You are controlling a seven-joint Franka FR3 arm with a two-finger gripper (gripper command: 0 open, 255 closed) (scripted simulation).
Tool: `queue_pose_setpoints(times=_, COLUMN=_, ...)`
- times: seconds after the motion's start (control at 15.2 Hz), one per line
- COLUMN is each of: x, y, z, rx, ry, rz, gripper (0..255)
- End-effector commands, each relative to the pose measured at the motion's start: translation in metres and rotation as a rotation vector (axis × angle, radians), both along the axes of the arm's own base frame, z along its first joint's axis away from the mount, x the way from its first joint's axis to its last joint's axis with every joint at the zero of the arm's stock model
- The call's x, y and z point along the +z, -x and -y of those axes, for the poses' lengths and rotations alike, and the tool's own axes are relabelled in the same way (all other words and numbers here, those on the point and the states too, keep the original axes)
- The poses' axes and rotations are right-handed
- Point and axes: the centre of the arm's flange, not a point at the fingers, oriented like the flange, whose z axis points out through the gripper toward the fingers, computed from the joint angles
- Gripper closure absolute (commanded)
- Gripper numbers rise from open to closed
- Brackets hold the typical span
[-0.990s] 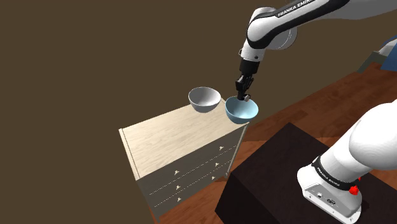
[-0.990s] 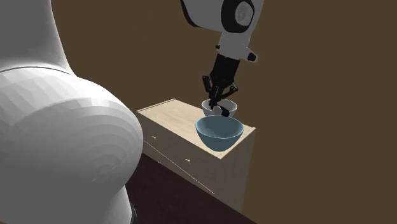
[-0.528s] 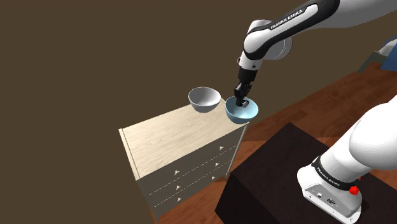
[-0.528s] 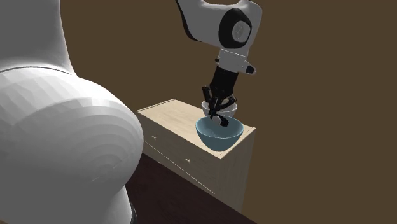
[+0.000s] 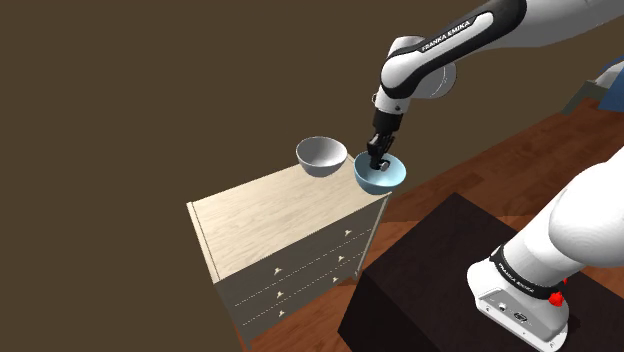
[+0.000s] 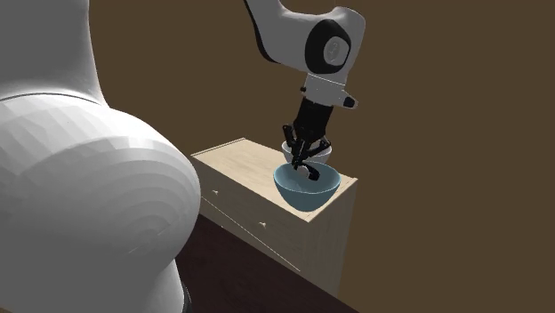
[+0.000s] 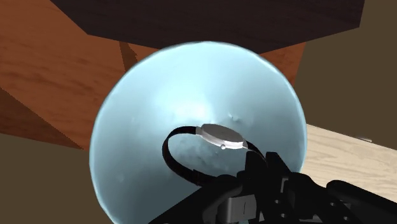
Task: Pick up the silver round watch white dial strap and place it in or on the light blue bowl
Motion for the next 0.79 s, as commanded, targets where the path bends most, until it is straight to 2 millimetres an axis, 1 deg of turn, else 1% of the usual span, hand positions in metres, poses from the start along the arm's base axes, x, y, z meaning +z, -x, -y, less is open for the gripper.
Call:
queue_pose_setpoints(times=0.0, x=0.0, y=0.0, z=0.0, rx=0.0, ry=0.0, rz=0.0, gripper=255)
queue_pose_setpoints(times=0.07, x=0.0, y=0.0, z=0.0, rx=0.0, ry=0.0, rz=0.0, gripper=0)
queue_pose_setpoints(times=0.4, x=0.0, y=0.0, z=0.0, rx=0.0, ry=0.0, rz=0.0, gripper=0)
queue_pose_setpoints(times=0.59, x=0.038, y=-0.006, z=0.009, rx=0.0, ry=0.0, rz=0.0, gripper=0)
queue_pose_setpoints(times=0.66, x=0.048, y=-0.007, z=0.011, rx=0.0, ry=0.0, rz=0.0, gripper=0)
queue_pose_setpoints(times=0.73, x=0.048, y=-0.007, z=0.011, rx=0.0, ry=0.0, rz=0.0, gripper=0)
